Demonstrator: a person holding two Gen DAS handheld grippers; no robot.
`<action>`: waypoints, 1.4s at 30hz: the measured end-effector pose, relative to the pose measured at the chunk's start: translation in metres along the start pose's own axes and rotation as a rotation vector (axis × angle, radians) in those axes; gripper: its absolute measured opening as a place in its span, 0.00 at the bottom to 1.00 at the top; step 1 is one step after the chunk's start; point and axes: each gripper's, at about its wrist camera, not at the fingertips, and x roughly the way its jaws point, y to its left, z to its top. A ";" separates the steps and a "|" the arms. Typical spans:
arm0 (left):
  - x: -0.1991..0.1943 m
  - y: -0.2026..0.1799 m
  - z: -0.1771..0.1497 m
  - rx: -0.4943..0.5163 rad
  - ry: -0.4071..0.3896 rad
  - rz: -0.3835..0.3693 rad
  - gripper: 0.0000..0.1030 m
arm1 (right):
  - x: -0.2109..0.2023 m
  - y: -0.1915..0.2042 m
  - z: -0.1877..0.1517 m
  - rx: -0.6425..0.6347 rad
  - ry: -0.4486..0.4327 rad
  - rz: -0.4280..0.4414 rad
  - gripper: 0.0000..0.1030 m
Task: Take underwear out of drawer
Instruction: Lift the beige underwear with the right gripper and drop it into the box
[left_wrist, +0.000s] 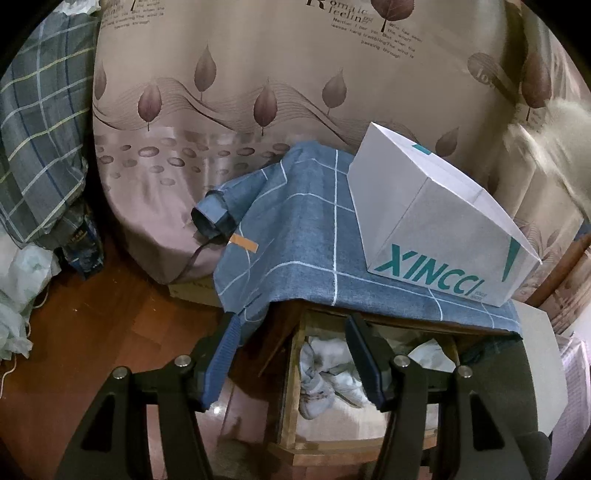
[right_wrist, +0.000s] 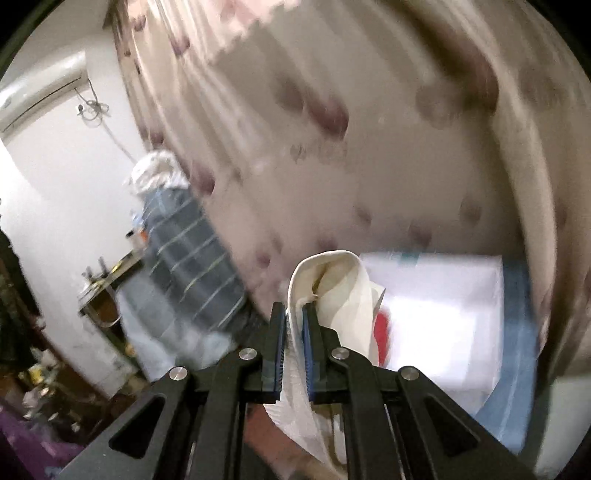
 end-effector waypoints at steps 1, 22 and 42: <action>0.000 0.001 0.000 -0.001 -0.001 -0.002 0.59 | 0.004 -0.007 0.014 0.013 -0.023 -0.017 0.08; 0.001 0.005 0.001 -0.019 0.008 -0.008 0.59 | 0.142 -0.126 -0.005 0.088 0.143 -0.221 0.04; 0.004 -0.040 -0.010 0.198 0.022 0.005 0.59 | -0.015 -0.098 -0.190 0.062 -0.016 -0.337 0.16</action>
